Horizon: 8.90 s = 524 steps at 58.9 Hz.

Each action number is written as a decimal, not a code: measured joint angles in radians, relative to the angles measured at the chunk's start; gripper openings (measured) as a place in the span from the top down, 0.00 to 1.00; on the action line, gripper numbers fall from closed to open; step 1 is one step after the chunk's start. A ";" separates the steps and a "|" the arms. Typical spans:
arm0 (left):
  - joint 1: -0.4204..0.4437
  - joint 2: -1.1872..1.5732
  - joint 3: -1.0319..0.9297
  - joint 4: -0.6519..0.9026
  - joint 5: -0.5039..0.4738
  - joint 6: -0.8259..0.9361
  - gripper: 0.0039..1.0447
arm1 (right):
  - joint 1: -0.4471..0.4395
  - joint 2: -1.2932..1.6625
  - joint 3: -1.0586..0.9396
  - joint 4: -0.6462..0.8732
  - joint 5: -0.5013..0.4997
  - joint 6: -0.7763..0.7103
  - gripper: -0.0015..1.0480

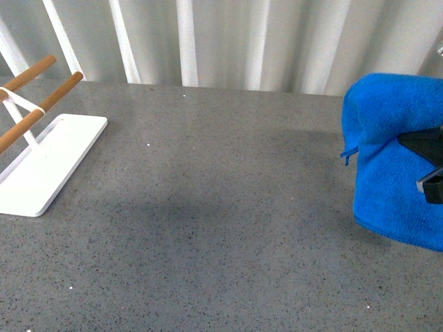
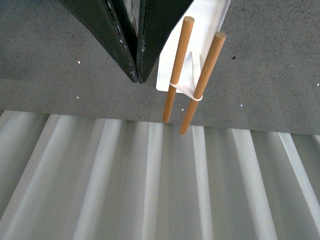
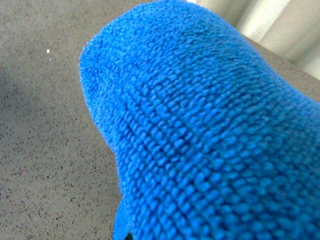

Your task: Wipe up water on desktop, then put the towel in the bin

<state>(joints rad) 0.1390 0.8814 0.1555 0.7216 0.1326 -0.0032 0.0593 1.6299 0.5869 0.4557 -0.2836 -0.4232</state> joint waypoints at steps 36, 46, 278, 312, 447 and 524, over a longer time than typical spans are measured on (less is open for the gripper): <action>-0.138 -0.332 -0.133 -0.183 -0.133 0.000 0.97 | 0.057 0.010 0.000 -0.035 0.039 -0.030 0.96; -0.138 -0.440 -0.133 -0.278 -0.133 0.000 0.97 | 0.069 0.010 0.000 -0.035 0.043 -0.030 0.96; -0.138 -0.878 -0.133 -0.721 -0.132 0.000 0.06 | 0.184 0.330 0.132 -0.183 -0.020 0.121 0.96; -0.138 -0.878 -0.133 -0.721 -0.132 0.000 0.06 | -0.109 -0.056 0.251 -0.433 0.013 -0.071 0.96; -0.138 -0.878 -0.133 -0.721 -0.132 0.000 0.06 | -0.653 0.446 0.936 -0.959 0.014 0.132 0.07; -0.138 -0.878 -0.133 -0.721 -0.132 0.000 0.06 | -0.161 -0.598 0.050 -0.454 -0.059 0.042 0.07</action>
<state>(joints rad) 0.0013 0.0032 0.0223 0.0006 0.0002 -0.0036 -0.1017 1.0317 0.6373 0.0013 -0.3424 -0.3809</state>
